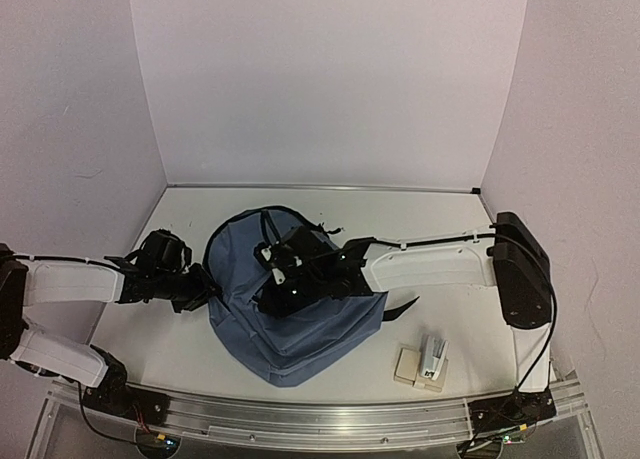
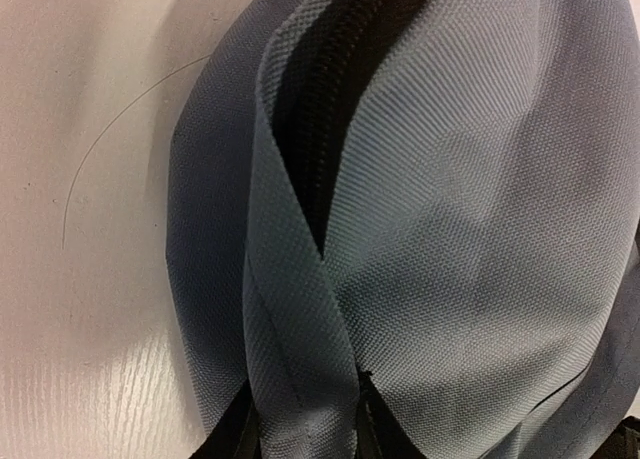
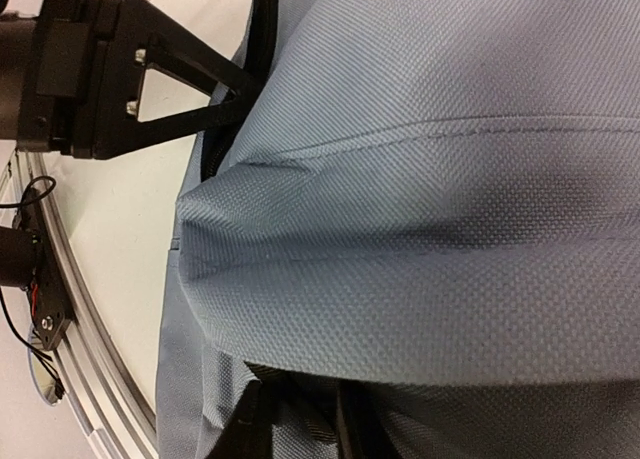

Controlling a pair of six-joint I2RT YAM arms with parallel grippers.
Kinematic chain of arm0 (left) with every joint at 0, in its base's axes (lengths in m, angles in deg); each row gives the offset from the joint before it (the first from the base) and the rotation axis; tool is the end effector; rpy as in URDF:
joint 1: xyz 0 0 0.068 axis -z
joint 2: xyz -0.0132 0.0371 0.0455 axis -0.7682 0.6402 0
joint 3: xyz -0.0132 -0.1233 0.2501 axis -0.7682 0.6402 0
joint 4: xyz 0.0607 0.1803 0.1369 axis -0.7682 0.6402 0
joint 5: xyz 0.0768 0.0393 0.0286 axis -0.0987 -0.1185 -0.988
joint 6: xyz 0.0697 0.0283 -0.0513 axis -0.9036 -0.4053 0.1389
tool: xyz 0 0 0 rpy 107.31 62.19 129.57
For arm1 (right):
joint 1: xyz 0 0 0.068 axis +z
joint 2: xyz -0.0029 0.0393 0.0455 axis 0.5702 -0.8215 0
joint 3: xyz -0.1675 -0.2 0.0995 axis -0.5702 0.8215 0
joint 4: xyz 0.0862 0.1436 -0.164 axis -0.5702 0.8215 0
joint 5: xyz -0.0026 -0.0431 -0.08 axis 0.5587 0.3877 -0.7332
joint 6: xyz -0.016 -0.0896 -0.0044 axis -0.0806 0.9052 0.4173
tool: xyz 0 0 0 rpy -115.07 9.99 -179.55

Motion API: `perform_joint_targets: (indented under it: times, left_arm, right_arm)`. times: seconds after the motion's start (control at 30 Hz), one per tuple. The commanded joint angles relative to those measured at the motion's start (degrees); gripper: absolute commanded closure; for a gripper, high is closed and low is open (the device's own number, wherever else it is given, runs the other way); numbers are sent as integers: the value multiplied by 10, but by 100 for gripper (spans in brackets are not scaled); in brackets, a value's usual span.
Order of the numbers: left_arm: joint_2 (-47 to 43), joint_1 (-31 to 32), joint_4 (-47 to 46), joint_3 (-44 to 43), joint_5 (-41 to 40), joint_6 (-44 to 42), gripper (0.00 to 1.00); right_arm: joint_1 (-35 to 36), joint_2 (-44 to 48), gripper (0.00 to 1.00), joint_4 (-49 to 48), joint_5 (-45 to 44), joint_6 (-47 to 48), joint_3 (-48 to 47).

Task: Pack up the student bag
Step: Unzip the student bag at the center of the board.

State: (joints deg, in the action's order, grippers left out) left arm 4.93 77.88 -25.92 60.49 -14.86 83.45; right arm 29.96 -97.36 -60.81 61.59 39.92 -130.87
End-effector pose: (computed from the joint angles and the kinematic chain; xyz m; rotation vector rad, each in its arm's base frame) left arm 0.2049 -0.1248 0.1520 -0.4711 2.5421 -0.8229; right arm 0.1937 0.4417 0.1928 -0.9417 2.3317 0.9204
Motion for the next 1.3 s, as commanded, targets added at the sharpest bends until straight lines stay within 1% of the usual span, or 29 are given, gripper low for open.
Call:
perform_joint_targets:
  times: [0.0, 0.1, 0.13, 0.2, 0.33, 0.57, 0.7, 0.8, 0.9, 0.97, 1.07, 1.27]
  left_arm:
    - [4, -1, -32, -8, 6, 4, 77]
    - [5, -1, -27, -6, 4, 5, 82]
    - [4, -1, -25, -6, 3, 6, 83]
    - [1, -1, -22, -4, -1, 7, 85]
    - [-11, -2, -2, -5, -20, 3, 89]
    - [-42, -2, 37, -6, -55, -5, 96]
    - [-50, -2, 54, -6, -67, -8, 99]
    - [-53, -1, 59, -5, -70, -8, 100]
    - [-58, -2, 66, -4, -72, -8, 100]
    - [-64, -1, 71, -2, -76, -8, 100]
    - [-74, -2, 79, 1, -84, -7, 100]
    - [-88, -2, 81, 9, -87, -3, 100]
  right_arm:
    - [3, -17, 87, -14, -11, 11, -30]
    - [3, -16, 99, -22, -2, 13, -30]
    - [3, -11, 100, -24, -1, 13, -28]
    - [3, 0, 100, -29, -4, 15, -21]
    - [4, 34, 100, -37, -37, 17, 3]
    - [3, 93, 100, -32, -154, 32, 32]
    - [4, 108, 100, -16, -190, 41, 28]
    - [3, 107, 100, 6, -249, 44, 24]
    - [3, 95, 100, 59, -380, 35, 12]
    - [0, 95, 100, 82, -442, 29, 12]
    - [-25, 119, 100, 89, -450, 15, 27]
    - [-92, 152, 100, 86, -411, 8, 73]
